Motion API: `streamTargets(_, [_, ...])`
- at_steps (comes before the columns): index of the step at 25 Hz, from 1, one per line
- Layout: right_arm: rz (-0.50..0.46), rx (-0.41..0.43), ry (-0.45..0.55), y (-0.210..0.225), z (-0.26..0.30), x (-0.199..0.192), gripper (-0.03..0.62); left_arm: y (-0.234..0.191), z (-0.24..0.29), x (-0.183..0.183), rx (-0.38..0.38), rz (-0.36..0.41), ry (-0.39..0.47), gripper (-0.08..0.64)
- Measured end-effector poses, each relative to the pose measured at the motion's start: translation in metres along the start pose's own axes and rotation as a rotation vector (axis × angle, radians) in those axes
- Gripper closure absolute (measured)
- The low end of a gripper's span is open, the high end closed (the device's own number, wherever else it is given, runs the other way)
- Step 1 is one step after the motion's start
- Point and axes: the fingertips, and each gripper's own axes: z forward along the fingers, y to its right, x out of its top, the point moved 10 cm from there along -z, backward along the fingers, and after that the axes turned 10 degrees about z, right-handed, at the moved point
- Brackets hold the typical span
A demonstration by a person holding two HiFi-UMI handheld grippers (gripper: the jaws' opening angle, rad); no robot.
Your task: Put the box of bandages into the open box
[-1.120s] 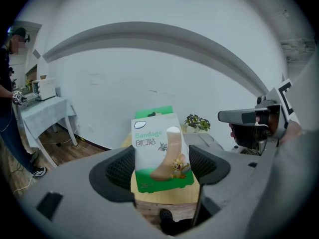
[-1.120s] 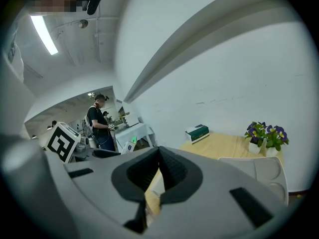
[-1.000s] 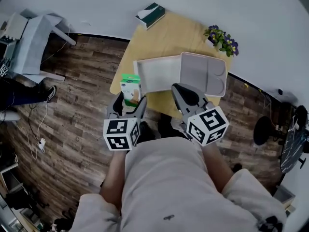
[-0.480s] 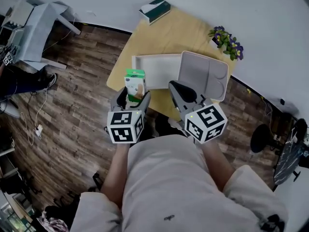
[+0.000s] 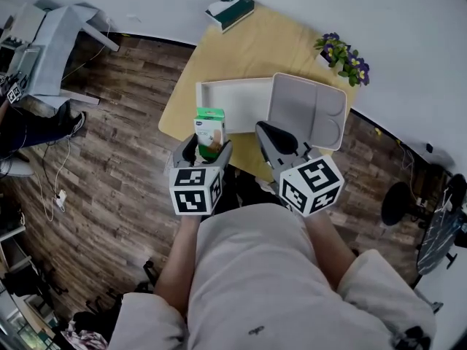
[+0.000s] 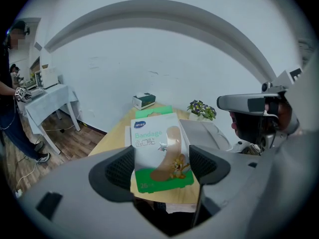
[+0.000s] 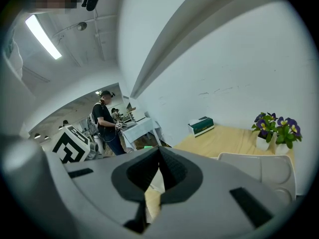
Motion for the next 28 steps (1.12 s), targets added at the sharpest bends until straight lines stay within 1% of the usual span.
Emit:
streamTargets(5, [0.016, -0.015, 0.003, 0.002, -0.004, -0.002, 0.588, -0.001, 0.016, -0.004, -0.01, -0.002, -0.044, 0.213])
streamTargets(13, [0.04, -0.04, -0.001, 0.012, -0.001, -0.002, 0.588, 0.001, 0.041, 0.001, -0.033, -0.011, -0.084, 0.213])
streamTargets(16, [0.043, -0.04, -0.007, 0.013, 0.003, -0.002, 0.588, -0.002, 0.05, 0.002, -0.052, -0.027, -0.089, 0.213])
streamTargets(20, [0.046, -0.043, -0.013, 0.014, 0.008, 0.0, 0.588, -0.004, 0.061, 0.002, -0.057, -0.028, -0.109, 0.213])
streamTargets(25, [0.048, -0.047, -0.024, 0.015, 0.013, 0.001, 0.588, -0.008, 0.077, 0.002, -0.077, -0.059, -0.1, 0.213])
streamTargets(28, [0.057, -0.054, -0.031, 0.017, 0.015, 0.0, 0.588, -0.009, 0.086, 0.003, -0.069, -0.051, -0.115, 0.213])
